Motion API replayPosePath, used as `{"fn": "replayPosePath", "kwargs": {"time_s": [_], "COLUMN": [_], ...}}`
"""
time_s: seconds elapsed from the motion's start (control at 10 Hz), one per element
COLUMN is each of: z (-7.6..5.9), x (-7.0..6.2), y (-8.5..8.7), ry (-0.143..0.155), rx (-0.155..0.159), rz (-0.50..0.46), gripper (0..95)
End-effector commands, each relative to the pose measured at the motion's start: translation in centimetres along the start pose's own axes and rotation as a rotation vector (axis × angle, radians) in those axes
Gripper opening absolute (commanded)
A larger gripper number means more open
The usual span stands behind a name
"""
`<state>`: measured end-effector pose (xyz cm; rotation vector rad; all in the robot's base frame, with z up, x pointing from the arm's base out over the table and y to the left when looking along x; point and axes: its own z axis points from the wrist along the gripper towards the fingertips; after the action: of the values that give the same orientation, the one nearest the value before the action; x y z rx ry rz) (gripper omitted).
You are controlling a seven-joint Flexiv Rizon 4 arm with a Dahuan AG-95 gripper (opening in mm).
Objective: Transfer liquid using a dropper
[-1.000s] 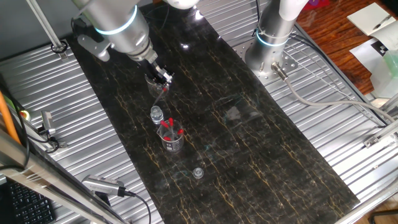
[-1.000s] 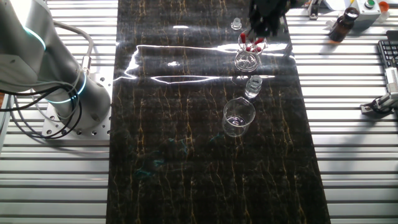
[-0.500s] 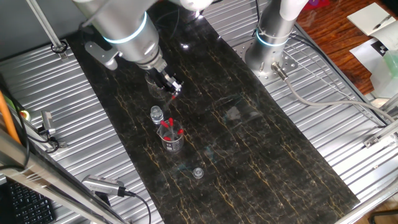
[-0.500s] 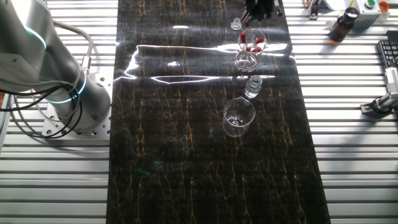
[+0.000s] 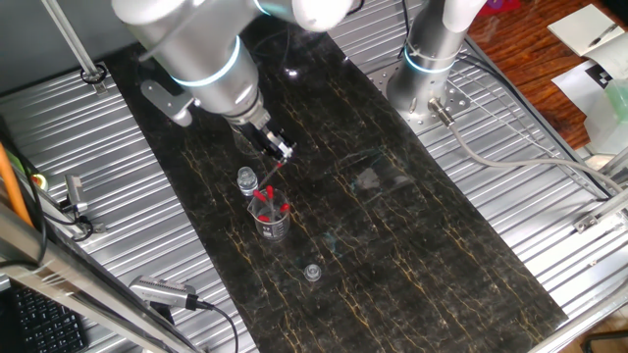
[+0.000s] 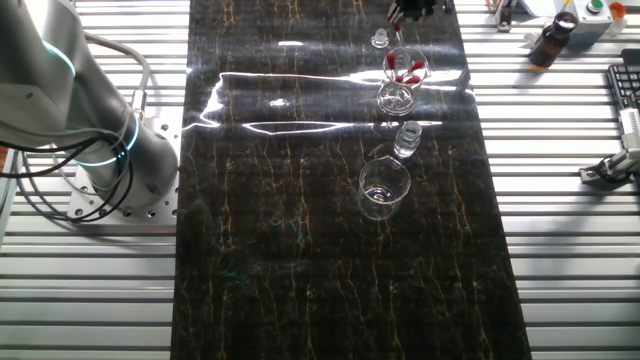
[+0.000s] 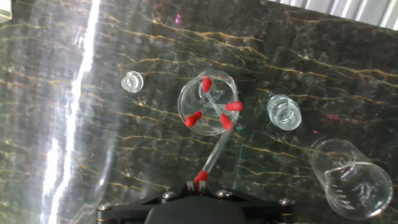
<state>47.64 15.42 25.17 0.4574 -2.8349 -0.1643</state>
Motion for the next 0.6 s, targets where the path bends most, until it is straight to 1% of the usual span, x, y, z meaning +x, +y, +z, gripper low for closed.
{"fn": "replayPosePath", "kwargs": {"time_s": [0.1, 0.4, 0.6], "z": [0.5, 1.5, 2.1], "x": [-0.4, -0.7, -0.8], "y": [0.6, 1.5, 1.6], "ry": [0.0, -0.002, -0.005], "rx": [-0.003, -0.002, 0.0], "rz": [0.011, 0.011, 0.009], "gripper": [0.0, 0.0, 0.0]}}
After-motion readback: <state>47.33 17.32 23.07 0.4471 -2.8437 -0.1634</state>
